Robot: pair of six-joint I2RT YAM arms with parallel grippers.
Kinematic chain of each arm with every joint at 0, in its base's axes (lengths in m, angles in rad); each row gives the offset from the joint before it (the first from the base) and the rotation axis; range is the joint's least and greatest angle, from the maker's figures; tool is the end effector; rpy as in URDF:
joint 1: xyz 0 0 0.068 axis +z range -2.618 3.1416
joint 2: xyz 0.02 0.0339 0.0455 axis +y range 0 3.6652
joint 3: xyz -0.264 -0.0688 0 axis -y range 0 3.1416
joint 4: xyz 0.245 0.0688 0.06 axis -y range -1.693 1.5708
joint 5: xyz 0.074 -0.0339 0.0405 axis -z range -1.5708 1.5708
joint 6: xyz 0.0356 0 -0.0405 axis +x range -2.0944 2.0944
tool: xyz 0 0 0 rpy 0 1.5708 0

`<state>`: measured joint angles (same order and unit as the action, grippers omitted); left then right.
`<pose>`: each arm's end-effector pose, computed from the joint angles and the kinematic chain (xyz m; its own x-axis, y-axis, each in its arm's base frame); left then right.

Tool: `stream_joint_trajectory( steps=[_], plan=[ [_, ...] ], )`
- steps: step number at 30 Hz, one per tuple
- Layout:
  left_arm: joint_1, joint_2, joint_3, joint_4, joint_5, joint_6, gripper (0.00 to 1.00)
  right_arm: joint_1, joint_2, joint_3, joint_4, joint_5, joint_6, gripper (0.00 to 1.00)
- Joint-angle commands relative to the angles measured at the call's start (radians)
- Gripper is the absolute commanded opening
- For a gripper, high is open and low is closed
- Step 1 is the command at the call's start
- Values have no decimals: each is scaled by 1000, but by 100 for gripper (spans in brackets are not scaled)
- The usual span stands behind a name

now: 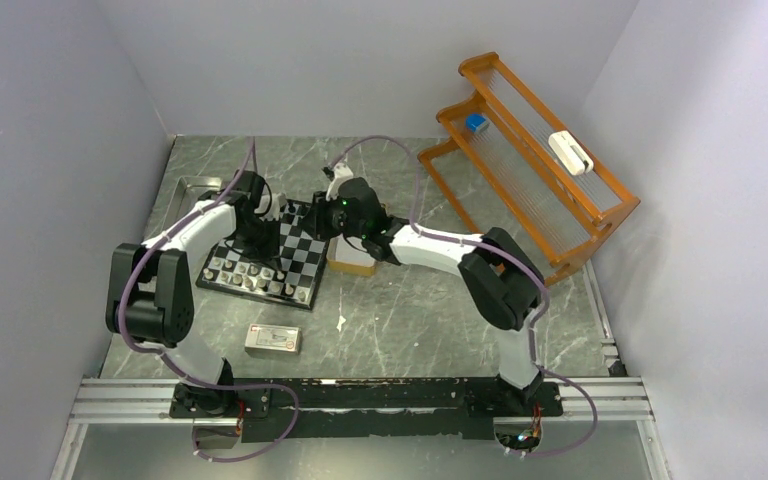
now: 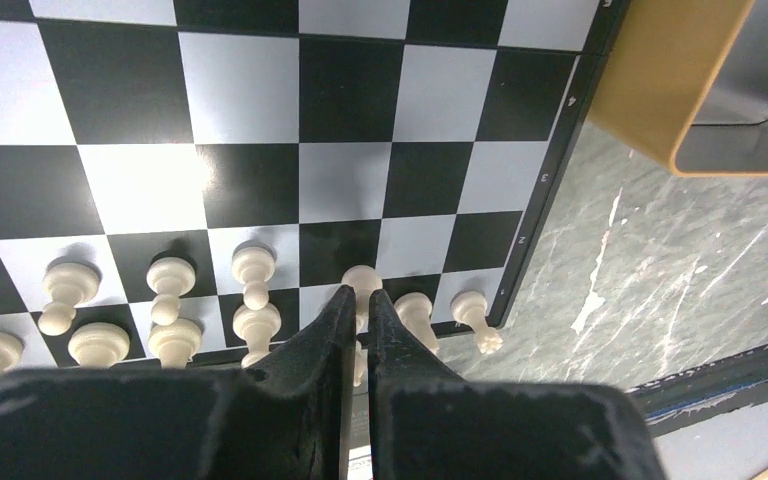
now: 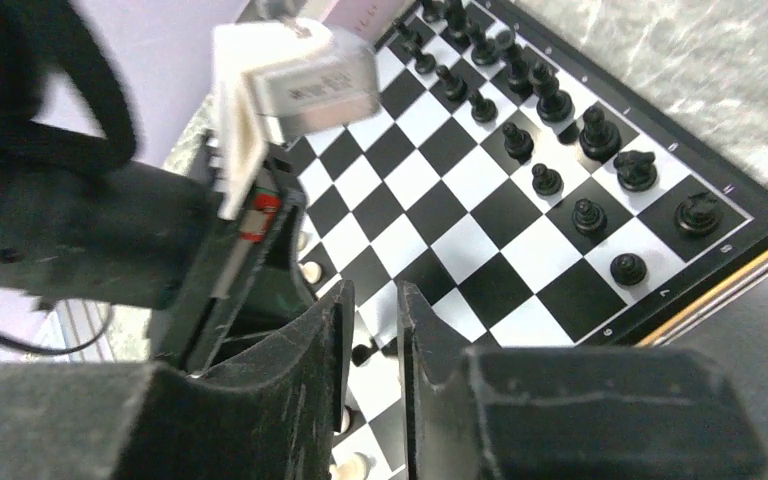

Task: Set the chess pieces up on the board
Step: Place the chess piece on the chessboard.

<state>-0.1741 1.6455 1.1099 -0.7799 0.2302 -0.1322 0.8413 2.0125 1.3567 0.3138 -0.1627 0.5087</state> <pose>0.3024 -0.0614 0.1982 -0.9744 0.0411 -0.2212 0.0978 0.9627 -0.2521 0.3066 0.3516 0.2137 -0.6031 0.0465 -0.7963 -0.6225 0.5968 0.5063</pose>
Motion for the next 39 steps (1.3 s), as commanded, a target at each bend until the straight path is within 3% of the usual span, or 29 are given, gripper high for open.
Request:
stream_joint_trajectory(
  steps=[1, 4, 5, 6, 7, 20, 39],
  plan=[
    [-14, -24, -28, 37, -42, -13, 10, -7, -111, -73, 61, 19, -7, 30],
    [-18, -31, -36, 41, -63, -15, 10, -10, -184, -130, 80, 36, -7, 42],
    [-18, -36, -38, 46, -65, -16, 11, -11, -215, -156, 86, 41, -10, 51],
    [-19, -38, -40, 51, -63, -17, 11, -10, -238, -172, 92, 45, -13, 89],
    [-19, -41, -43, 58, -63, -18, 11, -10, -264, -192, 98, 50, -16, 98],
    [-35, -44, -74, 111, -88, -15, 11, -11, -492, -357, 146, 100, -37, 100],
    [-51, -54, -80, 113, -112, -12, 16, -13, -509, -376, 142, 112, -69, 100]
  ],
)
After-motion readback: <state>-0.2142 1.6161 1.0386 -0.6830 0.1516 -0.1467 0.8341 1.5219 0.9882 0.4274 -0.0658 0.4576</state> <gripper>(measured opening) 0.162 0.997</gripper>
